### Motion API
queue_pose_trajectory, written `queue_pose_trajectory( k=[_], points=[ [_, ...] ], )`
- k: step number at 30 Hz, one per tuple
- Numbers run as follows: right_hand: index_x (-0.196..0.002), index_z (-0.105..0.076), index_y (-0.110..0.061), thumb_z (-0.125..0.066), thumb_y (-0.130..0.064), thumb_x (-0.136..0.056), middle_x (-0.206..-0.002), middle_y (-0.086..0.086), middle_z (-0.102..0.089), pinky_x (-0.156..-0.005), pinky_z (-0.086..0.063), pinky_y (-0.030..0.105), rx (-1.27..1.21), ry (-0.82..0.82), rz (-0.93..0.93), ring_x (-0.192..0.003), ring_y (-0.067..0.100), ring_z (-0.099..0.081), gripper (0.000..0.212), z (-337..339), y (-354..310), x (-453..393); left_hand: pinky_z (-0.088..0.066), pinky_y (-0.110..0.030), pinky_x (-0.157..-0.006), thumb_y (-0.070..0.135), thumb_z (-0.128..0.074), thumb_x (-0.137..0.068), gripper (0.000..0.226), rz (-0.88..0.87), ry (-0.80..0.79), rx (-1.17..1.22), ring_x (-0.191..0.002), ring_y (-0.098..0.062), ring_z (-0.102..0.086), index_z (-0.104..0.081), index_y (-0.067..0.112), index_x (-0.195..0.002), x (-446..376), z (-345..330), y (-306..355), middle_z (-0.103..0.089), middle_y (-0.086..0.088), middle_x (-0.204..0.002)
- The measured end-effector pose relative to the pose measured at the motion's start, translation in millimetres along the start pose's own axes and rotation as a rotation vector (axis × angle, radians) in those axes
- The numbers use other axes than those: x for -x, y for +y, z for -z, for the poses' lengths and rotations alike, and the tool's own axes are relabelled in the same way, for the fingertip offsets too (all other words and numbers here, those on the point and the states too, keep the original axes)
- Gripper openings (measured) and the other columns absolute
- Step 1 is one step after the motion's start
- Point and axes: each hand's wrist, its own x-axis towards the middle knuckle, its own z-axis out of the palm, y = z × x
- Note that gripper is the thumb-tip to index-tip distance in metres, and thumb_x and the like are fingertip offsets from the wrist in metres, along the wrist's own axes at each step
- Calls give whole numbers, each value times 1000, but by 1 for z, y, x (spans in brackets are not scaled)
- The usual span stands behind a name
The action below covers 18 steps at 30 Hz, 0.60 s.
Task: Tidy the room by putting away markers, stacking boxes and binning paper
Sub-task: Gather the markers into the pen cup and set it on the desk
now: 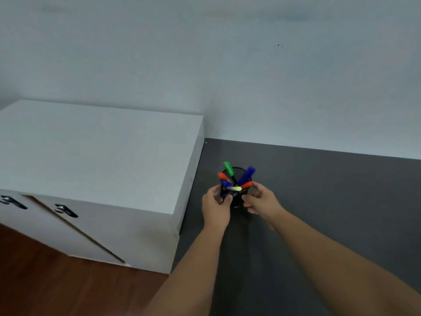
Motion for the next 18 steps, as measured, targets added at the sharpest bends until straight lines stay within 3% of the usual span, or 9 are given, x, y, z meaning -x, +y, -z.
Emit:
queue_pose_trajectory(
  k=[4,7,9,12,18],
  points=[
    [-150,-30,-28,-57,-10,-94,-104,4,-64,-77,-51,32,-10,-21,-19,-91,20,-60,65,-14,-20,-46,-38,-10,-69,15,-69,-89,25,35,105,128,-99,-11,-60,-58,20,-110,-46,-16,2,-62,3,-111],
    [-146,-38,-32,-49,-14,-97,-95,-3,-60,-73,-44,30,-19,-33,-9,-88,18,-52,54,-23,-36,-79,-44,-18,-82,11,-64,-92,25,-1,121,140,-103,-13,-60,-59,18,-116,-83,-25,7,-64,2,-115],
    [-145,-40,-33,-44,-19,-97,-111,-3,-60,-76,-43,31,-4,-47,0,-94,18,-53,50,-29,-44,-102,-43,-23,-94,3,-54,-94,33,-49,108,93,-115,-16,-59,-59,17,-124,-106,-30,9,-63,1,-124],
    [-149,-32,-35,-36,-22,-98,-142,1,-48,-70,-45,28,65,-65,31,-102,20,-55,53,-36,-51,-130,-34,-21,-99,-6,-41,-96,52,-71,40,32,-129,-14,-50,-51,20,-140,-133,-33,15,-55,3,-138],
    [-154,-16,-31,-31,-29,-103,-150,1,-40,-63,-39,23,240,-98,173,-79,13,-52,54,-36,-49,-171,-30,-25,-104,6,-42,-101,53,-101,-26,33,-138,-15,-41,-35,25,-151,-169,-46,13,-45,1,-151]
  ],
)
